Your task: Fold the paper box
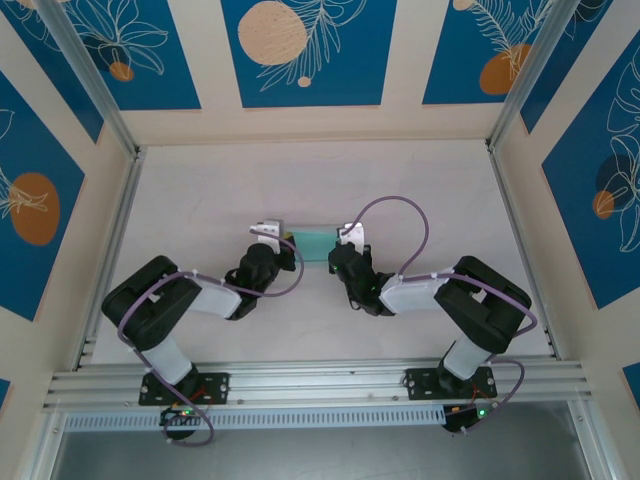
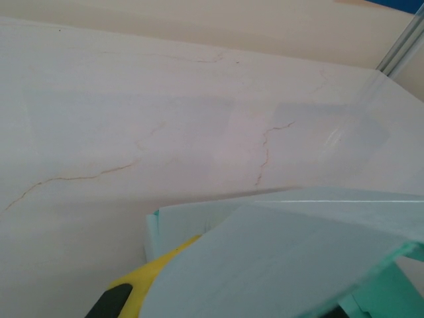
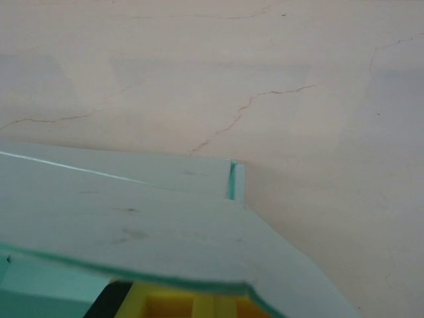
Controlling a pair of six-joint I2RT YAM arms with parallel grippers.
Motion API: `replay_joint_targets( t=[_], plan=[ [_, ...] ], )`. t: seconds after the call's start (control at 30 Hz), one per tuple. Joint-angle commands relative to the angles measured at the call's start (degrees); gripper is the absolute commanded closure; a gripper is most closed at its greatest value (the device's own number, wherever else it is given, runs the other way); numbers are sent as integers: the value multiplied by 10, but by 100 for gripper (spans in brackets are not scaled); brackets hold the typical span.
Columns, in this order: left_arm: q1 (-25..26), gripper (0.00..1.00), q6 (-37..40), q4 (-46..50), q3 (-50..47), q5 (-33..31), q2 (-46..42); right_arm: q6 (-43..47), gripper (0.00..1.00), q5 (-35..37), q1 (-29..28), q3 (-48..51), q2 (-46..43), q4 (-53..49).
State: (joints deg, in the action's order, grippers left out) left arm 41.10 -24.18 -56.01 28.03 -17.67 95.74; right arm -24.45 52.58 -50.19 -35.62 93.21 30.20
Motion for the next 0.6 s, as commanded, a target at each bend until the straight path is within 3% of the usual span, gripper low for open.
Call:
replay_joint_targets(
  t=[0.0,0.57],
  plan=[
    [31,94,-35,58,8,89,23,-1,100,-64,-18,-11,10,-22],
    [29,94,-82,48,28,100,-1,4,100,-72,-14,-24,22,-25]
  ],
)
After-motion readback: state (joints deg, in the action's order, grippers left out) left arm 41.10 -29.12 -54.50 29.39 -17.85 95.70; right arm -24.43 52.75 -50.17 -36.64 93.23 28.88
